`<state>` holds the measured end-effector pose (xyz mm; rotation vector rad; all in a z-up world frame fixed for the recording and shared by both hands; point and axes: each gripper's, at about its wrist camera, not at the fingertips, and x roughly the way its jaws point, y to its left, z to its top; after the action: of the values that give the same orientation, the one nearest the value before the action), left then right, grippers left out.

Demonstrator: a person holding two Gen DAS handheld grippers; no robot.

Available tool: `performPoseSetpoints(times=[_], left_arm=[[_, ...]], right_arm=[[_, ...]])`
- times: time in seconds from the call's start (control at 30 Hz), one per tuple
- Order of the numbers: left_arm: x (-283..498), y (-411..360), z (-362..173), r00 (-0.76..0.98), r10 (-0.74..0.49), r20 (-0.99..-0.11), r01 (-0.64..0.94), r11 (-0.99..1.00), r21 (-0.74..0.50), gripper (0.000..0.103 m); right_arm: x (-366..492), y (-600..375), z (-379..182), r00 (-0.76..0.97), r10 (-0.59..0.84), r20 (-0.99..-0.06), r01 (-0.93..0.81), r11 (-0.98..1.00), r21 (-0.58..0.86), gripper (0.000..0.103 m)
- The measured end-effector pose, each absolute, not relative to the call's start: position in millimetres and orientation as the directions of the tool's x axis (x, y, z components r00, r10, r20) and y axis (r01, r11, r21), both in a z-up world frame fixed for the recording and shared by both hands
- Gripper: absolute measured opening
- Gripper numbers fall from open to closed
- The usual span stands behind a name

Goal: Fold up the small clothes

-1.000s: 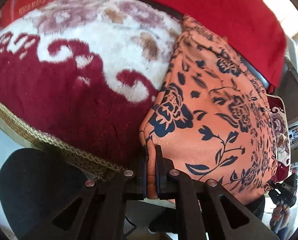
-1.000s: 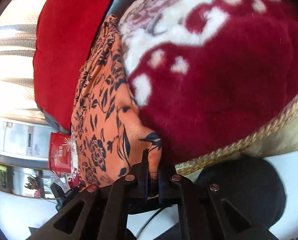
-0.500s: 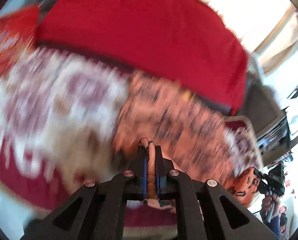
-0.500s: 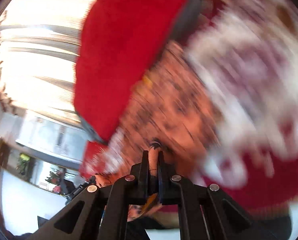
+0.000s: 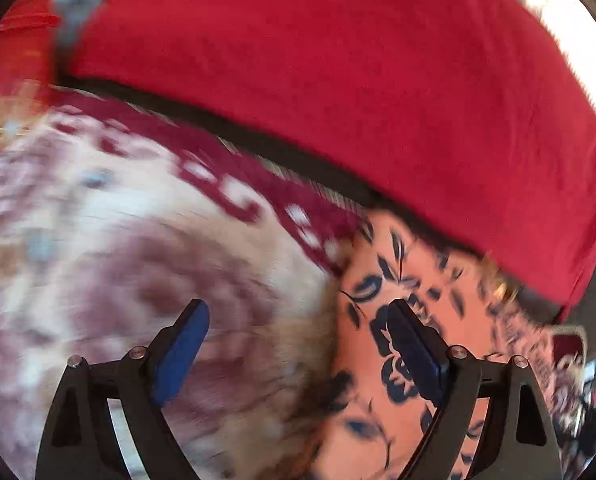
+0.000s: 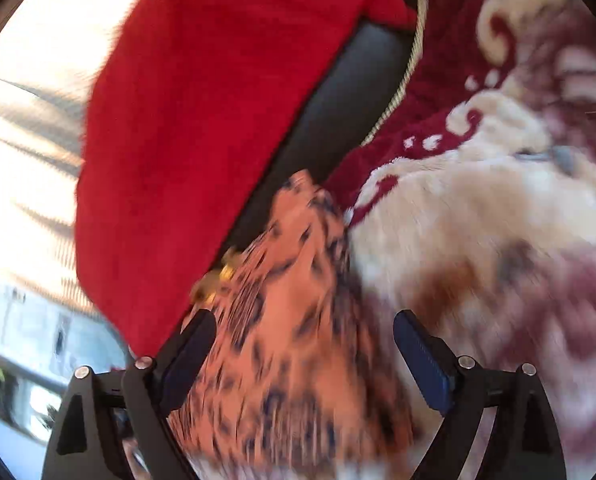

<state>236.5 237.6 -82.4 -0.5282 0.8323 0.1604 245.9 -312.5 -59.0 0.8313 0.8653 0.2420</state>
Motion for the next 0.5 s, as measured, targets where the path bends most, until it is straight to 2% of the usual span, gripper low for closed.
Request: performPoseSetpoints(times=[0.07, 0.17, 0.27, 0.43, 0.47, 0.5], left_arm=[[192.4, 248.6, -66.6, 0.735, -0.046, -0.676, -0.343, 0.835, -0.43, 0.091], [140.8, 241.3, -71.1, 0.75, -0.148, -0.645, -0.322, 0.77, -0.551, 0.091], [129.9, 208.5, -91.5, 0.729, -0.238, -0.642, -0.287, 0.746, -0.601, 0.091], [178.4, 166.2, -131.4, 0.618, -0.199, -0.76, -0.381, 0.77, -0.512, 0.091], [181.9, 163.5, -130.2, 0.636, -0.161, -0.755, -0.4, 0.767, -0.501, 0.09], [183.8, 162.2, -127.9, 0.657, -0.157, -0.737, -0.392, 0.764, -0.512, 0.09]], right_arm=[[209.5, -308.8, -54.6, 0.632, 0.522, -0.573, 0.104, 0.675, 0.73, 0.092], [167.3, -296.8, -66.3, 0.584, 0.568, -0.579, 0.115, 0.648, 0.753, 0.093], [166.3, -278.6, -81.9, 0.568, 0.594, -0.57, 0.13, 0.619, 0.775, 0.092], [212.5, -266.0, -105.0, 0.635, 0.495, -0.593, 0.265, 0.581, 0.77, 0.092], [217.9, -262.4, -105.0, 0.645, 0.472, -0.601, 0.291, 0.575, 0.765, 0.088], [232.7, -260.3, -98.1, 0.647, 0.458, -0.609, 0.289, 0.592, 0.752, 0.076]])
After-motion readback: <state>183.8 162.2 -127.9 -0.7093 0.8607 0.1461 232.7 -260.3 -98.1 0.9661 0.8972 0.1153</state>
